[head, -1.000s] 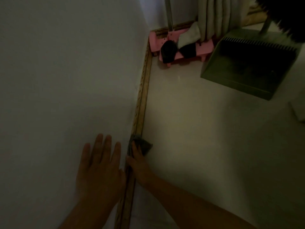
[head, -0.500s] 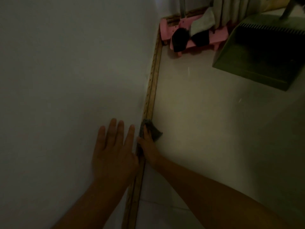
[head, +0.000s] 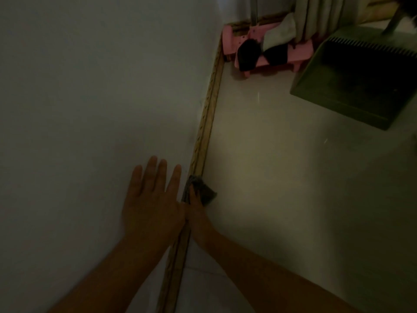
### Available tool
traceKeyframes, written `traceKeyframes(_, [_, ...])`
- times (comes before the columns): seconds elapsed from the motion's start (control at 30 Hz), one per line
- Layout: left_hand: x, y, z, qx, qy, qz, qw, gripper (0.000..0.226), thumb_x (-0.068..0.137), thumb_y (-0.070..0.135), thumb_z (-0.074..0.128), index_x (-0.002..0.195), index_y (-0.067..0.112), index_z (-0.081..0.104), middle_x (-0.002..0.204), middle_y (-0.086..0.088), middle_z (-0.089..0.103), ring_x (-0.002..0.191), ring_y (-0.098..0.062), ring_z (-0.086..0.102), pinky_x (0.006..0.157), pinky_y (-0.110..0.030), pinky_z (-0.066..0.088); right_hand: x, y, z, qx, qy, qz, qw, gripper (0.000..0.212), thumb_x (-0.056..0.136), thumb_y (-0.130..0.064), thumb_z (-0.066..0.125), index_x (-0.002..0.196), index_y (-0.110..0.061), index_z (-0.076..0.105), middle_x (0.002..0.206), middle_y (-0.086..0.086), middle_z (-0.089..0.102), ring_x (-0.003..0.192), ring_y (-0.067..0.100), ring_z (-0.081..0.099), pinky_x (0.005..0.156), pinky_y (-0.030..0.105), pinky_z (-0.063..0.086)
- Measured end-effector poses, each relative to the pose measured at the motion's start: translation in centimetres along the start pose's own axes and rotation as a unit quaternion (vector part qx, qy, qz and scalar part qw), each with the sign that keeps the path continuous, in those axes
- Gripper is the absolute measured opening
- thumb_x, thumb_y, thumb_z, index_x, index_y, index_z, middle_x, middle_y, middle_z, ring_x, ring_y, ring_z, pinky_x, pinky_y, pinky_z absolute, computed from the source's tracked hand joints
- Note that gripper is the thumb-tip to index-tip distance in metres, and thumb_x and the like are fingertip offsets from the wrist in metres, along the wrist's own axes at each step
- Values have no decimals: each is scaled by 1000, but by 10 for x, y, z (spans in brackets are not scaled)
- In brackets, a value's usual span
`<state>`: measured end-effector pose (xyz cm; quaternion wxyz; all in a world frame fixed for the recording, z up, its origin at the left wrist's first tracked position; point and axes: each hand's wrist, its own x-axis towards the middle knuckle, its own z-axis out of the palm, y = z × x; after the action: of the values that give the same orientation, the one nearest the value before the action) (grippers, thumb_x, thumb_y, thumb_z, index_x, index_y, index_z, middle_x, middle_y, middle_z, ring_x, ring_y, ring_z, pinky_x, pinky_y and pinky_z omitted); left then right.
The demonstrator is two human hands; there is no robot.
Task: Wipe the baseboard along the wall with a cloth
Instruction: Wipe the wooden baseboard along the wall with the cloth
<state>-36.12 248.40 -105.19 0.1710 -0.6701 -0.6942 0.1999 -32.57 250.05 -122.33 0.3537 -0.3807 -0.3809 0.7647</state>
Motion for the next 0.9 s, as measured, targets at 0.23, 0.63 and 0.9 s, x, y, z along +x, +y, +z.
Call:
traceKeyframes(0.23, [-1, -2, 9, -73, -5, 21, 997, 68, 79, 36, 28, 136, 5, 47, 139, -23, 45, 136, -37, 33, 116, -47, -1, 28, -41, -1, 8, 37, 8, 999, 76, 92, -52, 46, 149, -31, 1, 157, -2, 8, 141, 19, 21, 113, 37, 32])
traceKeyframes(0.63, [2, 4, 4, -17, 24, -13, 999, 74, 82, 45, 27, 148, 17, 10, 155, -14, 18, 145, -31, 3, 112, -47, -20, -23, -18, 3, 47, -2, 22, 999, 66, 91, -51, 54, 144, -39, 16, 159, -4, 12, 141, 15, 26, 104, 22, 33])
traceKeyframes(0.9, [3, 2, 4, 4, 4, 15, 1000, 76, 79, 44, 29, 148, 16, 14, 154, -16, 19, 145, -32, 6, 114, -49, -13, -26, -25, 5, 43, -4, 54, 998, 48, 95, -43, 48, 129, -54, 16, 152, -11, 15, 143, 18, 22, 110, 29, 30])
